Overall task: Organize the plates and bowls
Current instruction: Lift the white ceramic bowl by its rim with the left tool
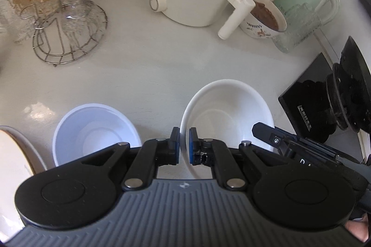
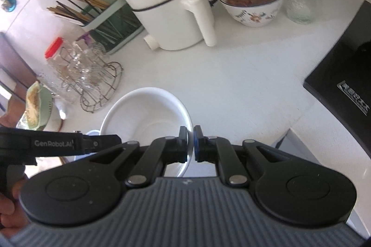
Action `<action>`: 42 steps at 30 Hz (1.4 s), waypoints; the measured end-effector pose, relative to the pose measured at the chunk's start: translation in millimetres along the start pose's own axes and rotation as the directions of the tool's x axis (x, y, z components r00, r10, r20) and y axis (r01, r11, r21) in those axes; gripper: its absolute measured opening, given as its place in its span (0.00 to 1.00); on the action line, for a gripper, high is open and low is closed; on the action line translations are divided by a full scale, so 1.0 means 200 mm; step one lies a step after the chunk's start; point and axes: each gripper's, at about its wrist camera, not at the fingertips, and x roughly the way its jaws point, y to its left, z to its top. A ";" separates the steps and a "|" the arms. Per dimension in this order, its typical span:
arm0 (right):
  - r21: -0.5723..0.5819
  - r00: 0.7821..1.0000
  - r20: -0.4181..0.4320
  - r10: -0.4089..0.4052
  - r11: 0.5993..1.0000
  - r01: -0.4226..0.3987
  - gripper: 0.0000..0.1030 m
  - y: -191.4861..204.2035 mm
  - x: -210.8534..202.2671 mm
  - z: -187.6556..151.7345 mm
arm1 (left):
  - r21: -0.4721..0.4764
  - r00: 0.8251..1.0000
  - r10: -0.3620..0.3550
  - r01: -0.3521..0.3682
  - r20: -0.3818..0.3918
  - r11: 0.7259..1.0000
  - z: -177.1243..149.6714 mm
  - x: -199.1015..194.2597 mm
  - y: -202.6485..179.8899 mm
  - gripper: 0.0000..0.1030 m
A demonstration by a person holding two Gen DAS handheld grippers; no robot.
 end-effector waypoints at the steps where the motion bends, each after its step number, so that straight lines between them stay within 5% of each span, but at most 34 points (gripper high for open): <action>1: -0.005 1.000 0.000 0.006 1.000 -0.006 0.08 0.01 0.00 0.00 | -0.007 1.000 0.003 -0.003 0.004 1.000 0.00 -0.01 0.01 0.07; 29: -0.091 0.972 -0.040 0.232 0.968 -0.235 0.08 0.29 0.09 0.09 | -0.248 0.990 0.062 -0.029 0.124 0.968 -0.08 -0.31 0.35 0.07; 42: -0.265 0.962 -0.171 0.213 0.930 -0.253 0.10 0.56 0.24 0.03 | -0.371 0.983 0.128 -0.071 0.132 0.926 -0.22 -0.35 0.57 0.07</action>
